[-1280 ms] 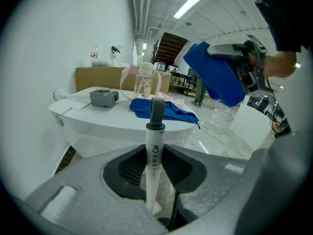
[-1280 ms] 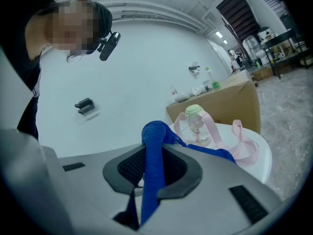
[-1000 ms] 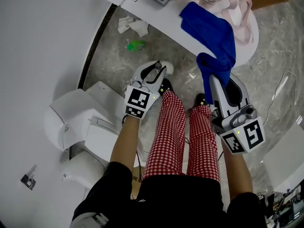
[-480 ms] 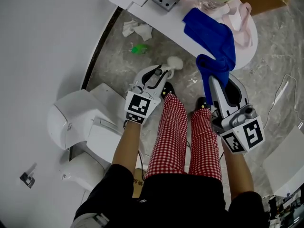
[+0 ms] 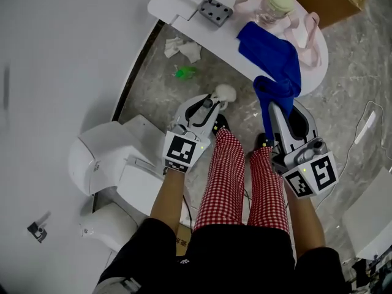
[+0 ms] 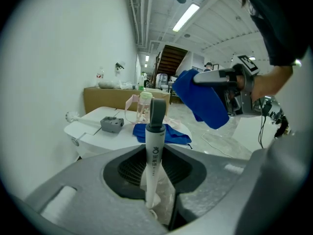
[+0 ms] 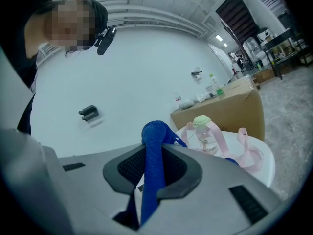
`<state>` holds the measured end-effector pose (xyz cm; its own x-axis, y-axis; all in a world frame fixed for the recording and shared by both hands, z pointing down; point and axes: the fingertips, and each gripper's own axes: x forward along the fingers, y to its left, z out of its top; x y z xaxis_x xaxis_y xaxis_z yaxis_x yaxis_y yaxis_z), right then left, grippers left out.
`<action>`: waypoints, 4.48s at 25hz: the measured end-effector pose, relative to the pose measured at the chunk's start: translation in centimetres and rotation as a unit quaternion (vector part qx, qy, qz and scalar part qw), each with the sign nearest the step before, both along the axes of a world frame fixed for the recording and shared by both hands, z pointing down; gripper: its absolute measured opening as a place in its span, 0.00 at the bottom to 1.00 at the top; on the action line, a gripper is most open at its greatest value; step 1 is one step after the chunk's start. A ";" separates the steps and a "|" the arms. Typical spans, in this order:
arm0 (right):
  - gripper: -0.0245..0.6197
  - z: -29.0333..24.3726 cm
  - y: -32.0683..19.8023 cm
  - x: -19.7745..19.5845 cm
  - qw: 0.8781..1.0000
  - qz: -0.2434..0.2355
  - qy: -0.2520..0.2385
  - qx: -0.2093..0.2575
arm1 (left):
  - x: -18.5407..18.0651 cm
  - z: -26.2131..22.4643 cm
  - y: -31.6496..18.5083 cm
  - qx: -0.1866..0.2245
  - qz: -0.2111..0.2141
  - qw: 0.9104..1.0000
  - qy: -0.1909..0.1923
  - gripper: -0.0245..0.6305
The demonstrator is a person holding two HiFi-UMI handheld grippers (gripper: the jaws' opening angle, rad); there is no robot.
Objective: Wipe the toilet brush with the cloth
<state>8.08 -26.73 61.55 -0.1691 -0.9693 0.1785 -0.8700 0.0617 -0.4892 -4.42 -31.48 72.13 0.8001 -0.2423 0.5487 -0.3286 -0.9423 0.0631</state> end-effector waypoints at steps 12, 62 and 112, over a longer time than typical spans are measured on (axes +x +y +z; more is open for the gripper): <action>0.14 -2.4 -0.2 -2.4 0.998 -0.053 0.009 0.028 | -0.1 -3.7 1.1 0.003 -0.011 1.000 0.021 0.19; 0.14 -12.7 4.6 -2.7 0.970 -0.199 -0.060 0.130 | 1.8 -18.9 8.4 0.073 -0.102 0.990 0.060 0.19; 0.14 -32.2 9.3 -6.4 0.914 -0.285 -0.072 0.279 | 1.0 -39.9 13.3 0.159 -0.086 0.975 0.127 0.19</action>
